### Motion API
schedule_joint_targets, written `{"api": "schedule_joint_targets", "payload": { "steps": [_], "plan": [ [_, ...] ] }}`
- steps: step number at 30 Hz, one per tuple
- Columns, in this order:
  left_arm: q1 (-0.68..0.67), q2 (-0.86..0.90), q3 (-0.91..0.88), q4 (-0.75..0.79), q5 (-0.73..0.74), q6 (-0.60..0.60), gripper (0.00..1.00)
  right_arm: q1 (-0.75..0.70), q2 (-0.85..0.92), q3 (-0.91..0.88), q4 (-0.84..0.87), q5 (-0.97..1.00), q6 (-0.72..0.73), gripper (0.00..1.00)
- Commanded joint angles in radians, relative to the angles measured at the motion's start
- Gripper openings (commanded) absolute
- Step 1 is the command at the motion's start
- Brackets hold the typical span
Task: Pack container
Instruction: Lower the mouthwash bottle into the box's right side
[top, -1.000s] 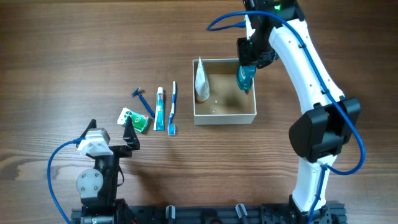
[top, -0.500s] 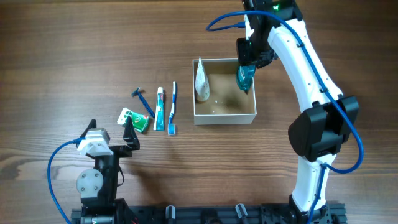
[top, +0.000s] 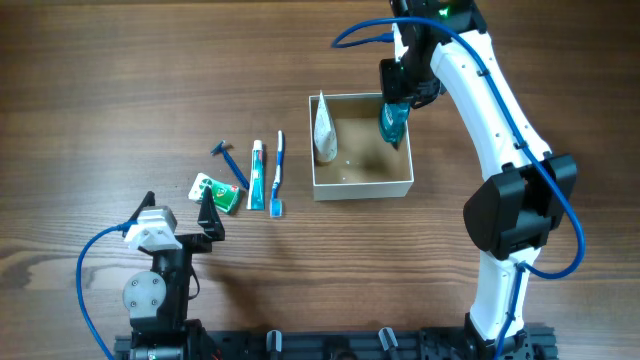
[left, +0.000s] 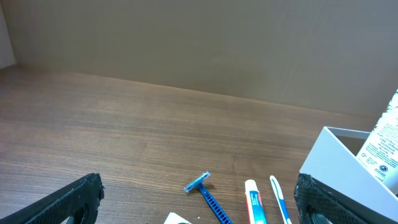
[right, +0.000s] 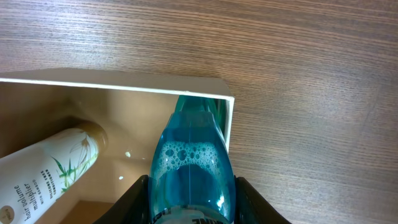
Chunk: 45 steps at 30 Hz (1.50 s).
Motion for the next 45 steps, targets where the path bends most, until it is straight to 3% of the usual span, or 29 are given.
{"api": "schedule_joint_targets", "payload": {
  "steps": [1, 45],
  "plan": [
    [-0.005, -0.003, -0.001, -0.01, -0.009, -0.017, 1.0, 0.002, 0.01, 0.01, 0.01, 0.023, 0.014, 0.31],
    [-0.005, -0.003, -0.001, -0.01, -0.009, -0.017, 1.0, 0.002, 0.018, 0.01, 0.039, 0.013, 0.005, 0.32]
  ]
}}
